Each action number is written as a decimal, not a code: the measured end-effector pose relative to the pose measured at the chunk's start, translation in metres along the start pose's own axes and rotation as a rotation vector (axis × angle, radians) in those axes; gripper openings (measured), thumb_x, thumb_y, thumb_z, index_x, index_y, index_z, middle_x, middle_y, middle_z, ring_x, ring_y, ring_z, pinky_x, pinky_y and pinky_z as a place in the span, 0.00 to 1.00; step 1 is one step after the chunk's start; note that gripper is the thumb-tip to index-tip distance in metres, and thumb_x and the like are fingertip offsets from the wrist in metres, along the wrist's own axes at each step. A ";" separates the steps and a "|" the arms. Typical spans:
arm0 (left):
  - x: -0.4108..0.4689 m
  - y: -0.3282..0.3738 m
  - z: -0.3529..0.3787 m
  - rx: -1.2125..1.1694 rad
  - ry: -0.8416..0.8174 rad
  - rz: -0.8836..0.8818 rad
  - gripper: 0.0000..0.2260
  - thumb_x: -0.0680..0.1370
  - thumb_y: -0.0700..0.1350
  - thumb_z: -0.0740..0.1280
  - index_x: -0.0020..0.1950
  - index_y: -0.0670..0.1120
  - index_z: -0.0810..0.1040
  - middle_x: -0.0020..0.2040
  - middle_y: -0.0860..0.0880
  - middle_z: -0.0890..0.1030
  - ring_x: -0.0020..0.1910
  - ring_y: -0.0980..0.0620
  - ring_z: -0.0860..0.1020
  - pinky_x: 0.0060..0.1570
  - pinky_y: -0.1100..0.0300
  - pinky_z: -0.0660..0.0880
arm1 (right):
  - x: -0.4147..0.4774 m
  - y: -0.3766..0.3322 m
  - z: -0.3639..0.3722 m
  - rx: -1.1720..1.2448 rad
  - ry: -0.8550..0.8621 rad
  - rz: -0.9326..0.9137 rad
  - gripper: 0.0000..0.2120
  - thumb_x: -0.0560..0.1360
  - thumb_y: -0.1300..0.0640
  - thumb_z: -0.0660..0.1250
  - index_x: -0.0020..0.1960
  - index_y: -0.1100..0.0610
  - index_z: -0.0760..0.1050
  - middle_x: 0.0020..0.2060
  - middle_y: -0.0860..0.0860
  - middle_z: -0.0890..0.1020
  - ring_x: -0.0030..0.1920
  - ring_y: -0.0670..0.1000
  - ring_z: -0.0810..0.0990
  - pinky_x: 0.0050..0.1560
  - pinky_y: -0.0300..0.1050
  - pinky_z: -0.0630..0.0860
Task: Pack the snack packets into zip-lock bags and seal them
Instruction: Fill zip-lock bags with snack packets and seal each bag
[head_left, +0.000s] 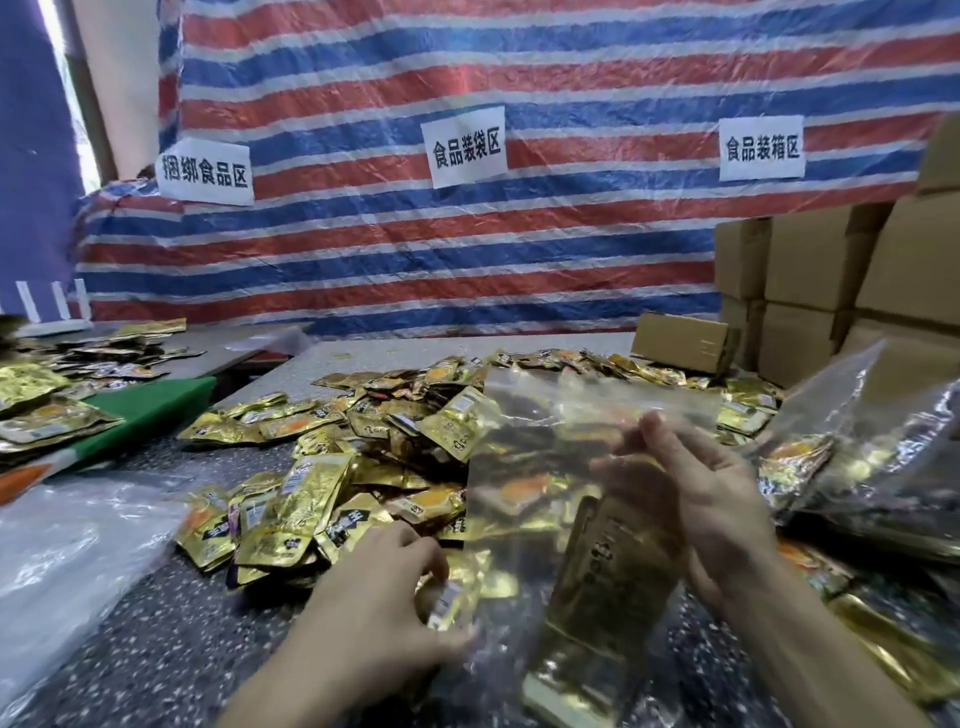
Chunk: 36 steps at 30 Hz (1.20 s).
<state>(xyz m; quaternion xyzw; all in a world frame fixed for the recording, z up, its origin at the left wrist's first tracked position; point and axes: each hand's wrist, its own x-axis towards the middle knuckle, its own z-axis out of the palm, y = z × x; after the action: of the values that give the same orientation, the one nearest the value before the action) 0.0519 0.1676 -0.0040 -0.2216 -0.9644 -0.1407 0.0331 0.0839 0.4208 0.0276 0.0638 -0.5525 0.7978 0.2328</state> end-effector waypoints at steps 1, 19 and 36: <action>-0.001 0.002 0.000 0.105 -0.040 0.023 0.36 0.59 0.78 0.59 0.61 0.61 0.70 0.59 0.62 0.67 0.59 0.61 0.66 0.60 0.60 0.70 | -0.001 0.000 0.000 0.006 -0.006 -0.010 0.08 0.67 0.51 0.72 0.36 0.54 0.85 0.36 0.56 0.86 0.33 0.53 0.86 0.34 0.47 0.84; -0.005 -0.008 -0.038 -0.370 0.461 0.055 0.07 0.79 0.41 0.68 0.47 0.54 0.80 0.37 0.54 0.83 0.37 0.58 0.80 0.30 0.65 0.76 | -0.005 -0.015 -0.005 0.081 -0.034 -0.010 0.08 0.61 0.49 0.75 0.35 0.53 0.84 0.34 0.54 0.85 0.33 0.51 0.85 0.32 0.43 0.81; 0.003 0.029 -0.149 -1.058 0.416 0.356 0.10 0.74 0.45 0.66 0.50 0.56 0.84 0.52 0.47 0.85 0.51 0.49 0.83 0.48 0.53 0.82 | -0.009 -0.025 0.014 -0.048 -0.090 -0.119 0.21 0.58 0.49 0.80 0.39 0.66 0.81 0.32 0.61 0.83 0.31 0.53 0.81 0.34 0.44 0.79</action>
<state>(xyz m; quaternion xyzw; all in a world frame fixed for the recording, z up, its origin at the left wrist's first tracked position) 0.0622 0.1515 0.1468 -0.3342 -0.6844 -0.6349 0.1296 0.1006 0.4127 0.0509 0.1266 -0.5768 0.7653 0.2561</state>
